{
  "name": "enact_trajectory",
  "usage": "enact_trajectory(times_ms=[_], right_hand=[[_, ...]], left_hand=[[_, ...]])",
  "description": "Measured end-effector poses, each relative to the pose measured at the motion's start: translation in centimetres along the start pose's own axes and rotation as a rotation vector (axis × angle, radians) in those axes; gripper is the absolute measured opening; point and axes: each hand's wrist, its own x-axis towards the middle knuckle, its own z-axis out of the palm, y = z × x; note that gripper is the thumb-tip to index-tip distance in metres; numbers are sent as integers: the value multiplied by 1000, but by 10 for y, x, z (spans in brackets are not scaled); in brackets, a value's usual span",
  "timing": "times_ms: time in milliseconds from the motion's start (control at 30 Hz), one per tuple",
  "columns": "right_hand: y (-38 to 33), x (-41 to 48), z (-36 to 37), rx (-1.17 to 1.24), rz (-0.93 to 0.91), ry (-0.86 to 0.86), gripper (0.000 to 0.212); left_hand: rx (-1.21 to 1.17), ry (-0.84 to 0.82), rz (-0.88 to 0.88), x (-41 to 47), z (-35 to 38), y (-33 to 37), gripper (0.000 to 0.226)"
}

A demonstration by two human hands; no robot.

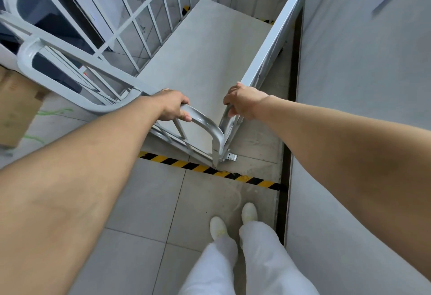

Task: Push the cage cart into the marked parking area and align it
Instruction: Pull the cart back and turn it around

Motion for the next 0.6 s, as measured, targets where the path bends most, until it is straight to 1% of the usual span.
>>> enact_trajectory(times_ms=[233,467,600], right_hand=[[-6,0,3,-35,-7,14,36],[-6,-7,-7,-23,26,-34,36],[2,-12,-8,-33,44,-38,36]], left_hand=[[-22,28,-18,-3,4,-6,54],[-46,60,-29,-3,9,-1,49],[-54,62,-14,-3,11,9,41]])
